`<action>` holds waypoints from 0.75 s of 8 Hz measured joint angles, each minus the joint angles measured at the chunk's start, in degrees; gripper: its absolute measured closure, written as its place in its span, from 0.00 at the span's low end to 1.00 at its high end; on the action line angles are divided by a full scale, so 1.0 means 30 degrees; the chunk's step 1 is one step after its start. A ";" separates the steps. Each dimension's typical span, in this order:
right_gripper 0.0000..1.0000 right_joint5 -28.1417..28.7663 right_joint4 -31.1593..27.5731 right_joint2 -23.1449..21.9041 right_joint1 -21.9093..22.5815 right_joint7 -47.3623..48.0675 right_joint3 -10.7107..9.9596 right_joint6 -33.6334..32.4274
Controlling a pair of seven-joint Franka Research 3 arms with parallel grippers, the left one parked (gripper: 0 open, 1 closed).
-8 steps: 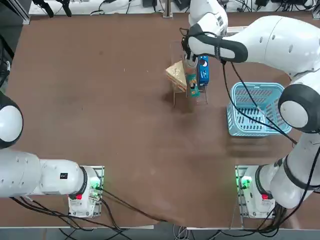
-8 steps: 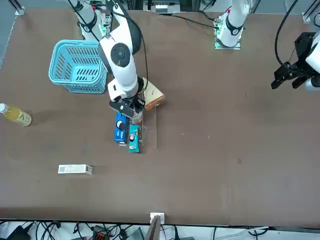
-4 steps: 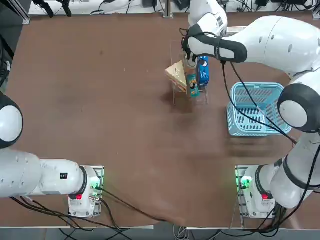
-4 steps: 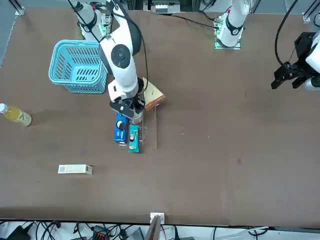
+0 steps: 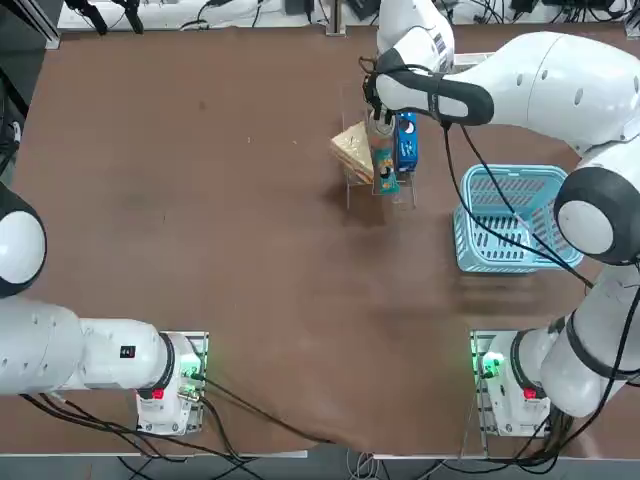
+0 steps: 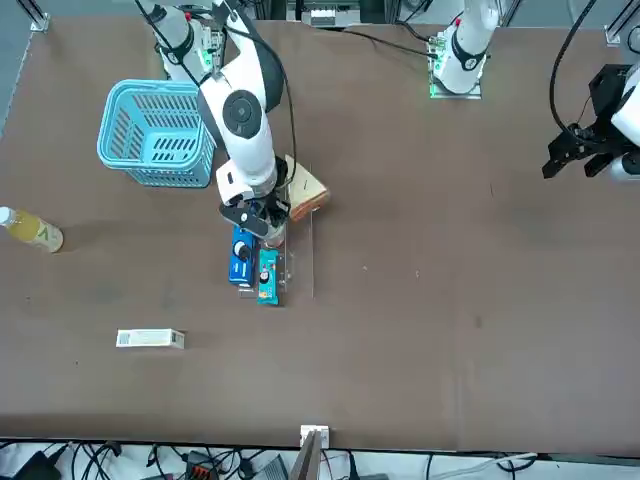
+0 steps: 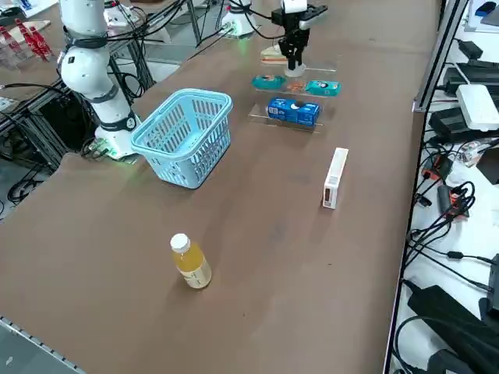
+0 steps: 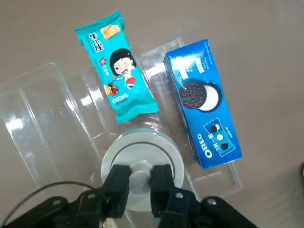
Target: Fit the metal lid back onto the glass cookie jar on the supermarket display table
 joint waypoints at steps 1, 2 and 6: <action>0.72 -0.0011 0.0007 0.0010 0.0007 0.0000 0.0000 -0.0004; 0.72 -0.0016 0.0011 0.0017 0.0013 0.0001 -0.0001 -0.0011; 0.72 -0.0102 0.0032 0.0044 0.0050 0.0002 -0.0002 -0.0024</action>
